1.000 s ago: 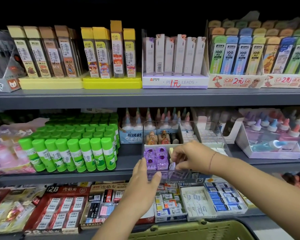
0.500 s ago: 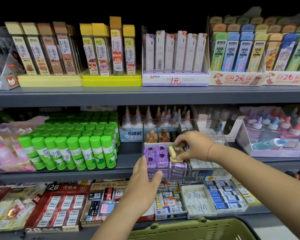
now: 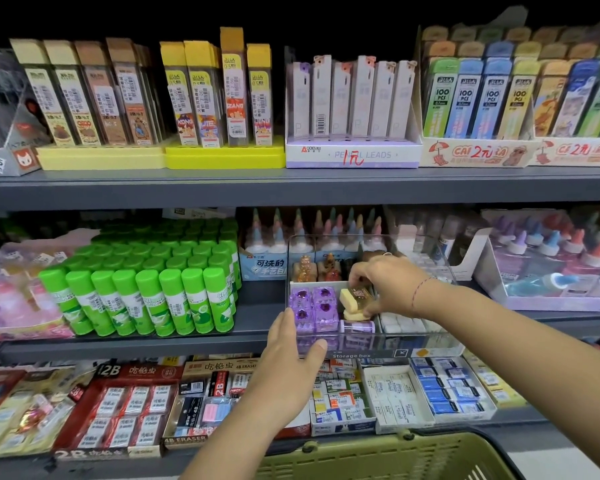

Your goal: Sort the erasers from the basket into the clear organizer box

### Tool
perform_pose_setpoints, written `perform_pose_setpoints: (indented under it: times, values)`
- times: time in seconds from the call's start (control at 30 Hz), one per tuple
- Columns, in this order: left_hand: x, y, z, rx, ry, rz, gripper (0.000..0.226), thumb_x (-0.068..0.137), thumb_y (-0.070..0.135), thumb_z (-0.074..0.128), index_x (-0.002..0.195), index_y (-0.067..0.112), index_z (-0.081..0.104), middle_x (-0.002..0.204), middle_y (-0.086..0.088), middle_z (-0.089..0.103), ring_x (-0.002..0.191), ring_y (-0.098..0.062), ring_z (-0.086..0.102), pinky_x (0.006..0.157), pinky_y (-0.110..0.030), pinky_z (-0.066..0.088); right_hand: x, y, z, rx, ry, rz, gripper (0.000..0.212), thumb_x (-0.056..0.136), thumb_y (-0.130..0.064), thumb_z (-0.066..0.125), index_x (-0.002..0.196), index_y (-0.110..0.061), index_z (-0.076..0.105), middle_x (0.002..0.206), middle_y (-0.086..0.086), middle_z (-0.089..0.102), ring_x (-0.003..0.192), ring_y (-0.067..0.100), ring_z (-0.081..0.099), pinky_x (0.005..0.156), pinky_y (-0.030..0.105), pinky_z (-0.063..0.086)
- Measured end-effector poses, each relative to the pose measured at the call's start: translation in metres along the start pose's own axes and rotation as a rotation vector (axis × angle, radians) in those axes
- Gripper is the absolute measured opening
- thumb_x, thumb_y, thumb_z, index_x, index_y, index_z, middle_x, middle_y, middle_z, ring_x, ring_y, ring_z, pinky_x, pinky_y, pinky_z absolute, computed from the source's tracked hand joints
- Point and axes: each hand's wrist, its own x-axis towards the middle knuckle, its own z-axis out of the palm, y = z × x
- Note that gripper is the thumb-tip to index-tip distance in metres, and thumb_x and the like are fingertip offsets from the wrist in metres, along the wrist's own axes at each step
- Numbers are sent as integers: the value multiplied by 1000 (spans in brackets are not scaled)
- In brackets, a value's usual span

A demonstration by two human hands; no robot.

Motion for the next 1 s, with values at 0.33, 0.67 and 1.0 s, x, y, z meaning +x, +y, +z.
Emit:
perform_pose_setpoints:
  times: [0.33, 0.67, 1.0]
  values:
    - [-1, 0, -1, 2, -14, -6, 74, 98, 49, 39, 153, 32, -7, 159, 17, -9, 144, -12, 23, 114, -32, 21, -6, 5, 7, 35, 101, 45, 42, 71, -51, 74, 103, -32, 55, 101, -9, 58, 91, 11, 51, 76, 25, 33]
    - [1, -8, 2, -10, -7, 20, 74, 97, 50, 40, 152, 35, -7, 159, 18, -6, 144, -8, 19, 113, -29, 19, -18, 11, 11, 294, 101, 57, 28, 75, -42, 75, 99, -35, 61, 101, -11, 53, 92, 6, 49, 84, 25, 44]
    - [11, -24, 9, -106, 129, 67, 83, 92, 49, 53, 150, 44, -7, 157, 18, 19, 140, -11, 31, 109, -33, 30, -105, 25, 39, 538, 529, 481, 92, 61, -44, 83, 140, -32, 38, 147, 0, 27, 138, 20, 25, 113, 51, 24]
